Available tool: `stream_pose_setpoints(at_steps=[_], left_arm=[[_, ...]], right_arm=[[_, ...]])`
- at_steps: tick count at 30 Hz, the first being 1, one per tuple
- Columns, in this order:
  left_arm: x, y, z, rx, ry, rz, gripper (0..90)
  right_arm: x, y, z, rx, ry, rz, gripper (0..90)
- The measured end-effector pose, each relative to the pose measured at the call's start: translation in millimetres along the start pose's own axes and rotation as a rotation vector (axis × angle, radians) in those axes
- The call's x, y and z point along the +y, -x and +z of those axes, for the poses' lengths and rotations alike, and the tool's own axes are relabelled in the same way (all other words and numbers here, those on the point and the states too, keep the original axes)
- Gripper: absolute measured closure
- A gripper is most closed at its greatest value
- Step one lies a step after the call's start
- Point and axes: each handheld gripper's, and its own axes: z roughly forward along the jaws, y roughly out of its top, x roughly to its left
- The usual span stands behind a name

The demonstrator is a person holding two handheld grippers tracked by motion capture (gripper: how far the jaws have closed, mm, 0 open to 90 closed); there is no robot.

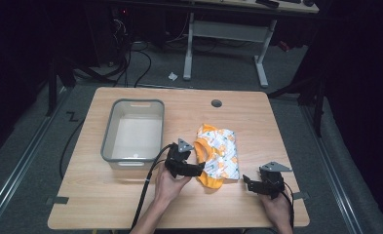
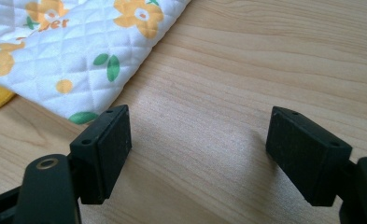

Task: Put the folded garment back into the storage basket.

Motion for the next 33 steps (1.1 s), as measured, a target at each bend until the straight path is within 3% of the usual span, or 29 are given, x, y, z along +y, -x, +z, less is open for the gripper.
stream_pose_setpoints(at_steps=[11,25,33], left_arm=[[19.5,0.9,12.9,-0.015,-0.004,-0.003,15.1],[38.1,-4.2,36.9,0.003,-0.046,-0.018,11.3],[41.5,-6.9,61.6,0.026,-0.108,-0.041,11.9]], right_arm=[[0.0,0.0,-0.1,0.0,-0.001,-0.001,22.6],[0.0,0.0,-0.1,-0.001,-0.002,0.001,22.6],[0.1,0.2,0.0,0.0,0.0,-0.002,22.6]])
